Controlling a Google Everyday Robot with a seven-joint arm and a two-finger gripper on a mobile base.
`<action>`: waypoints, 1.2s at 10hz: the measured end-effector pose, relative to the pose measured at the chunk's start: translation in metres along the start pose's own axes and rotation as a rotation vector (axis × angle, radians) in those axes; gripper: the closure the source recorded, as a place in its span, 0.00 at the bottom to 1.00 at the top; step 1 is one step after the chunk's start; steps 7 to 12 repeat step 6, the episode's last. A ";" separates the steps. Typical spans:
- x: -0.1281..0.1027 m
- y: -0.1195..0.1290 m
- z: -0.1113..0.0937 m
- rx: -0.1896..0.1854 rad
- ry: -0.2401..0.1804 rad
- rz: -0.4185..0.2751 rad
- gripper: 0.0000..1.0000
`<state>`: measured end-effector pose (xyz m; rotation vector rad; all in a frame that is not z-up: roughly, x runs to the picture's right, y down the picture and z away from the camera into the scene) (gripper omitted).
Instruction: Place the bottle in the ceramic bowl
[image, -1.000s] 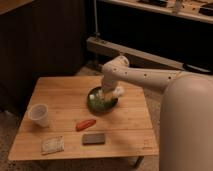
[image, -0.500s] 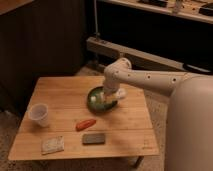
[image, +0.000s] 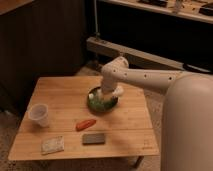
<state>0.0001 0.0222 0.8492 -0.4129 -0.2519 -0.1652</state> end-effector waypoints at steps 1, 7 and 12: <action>0.008 0.005 -0.002 0.001 0.001 0.001 0.01; -0.011 -0.004 0.003 0.000 -0.008 -0.005 0.01; -0.011 -0.004 0.003 0.000 -0.008 -0.005 0.01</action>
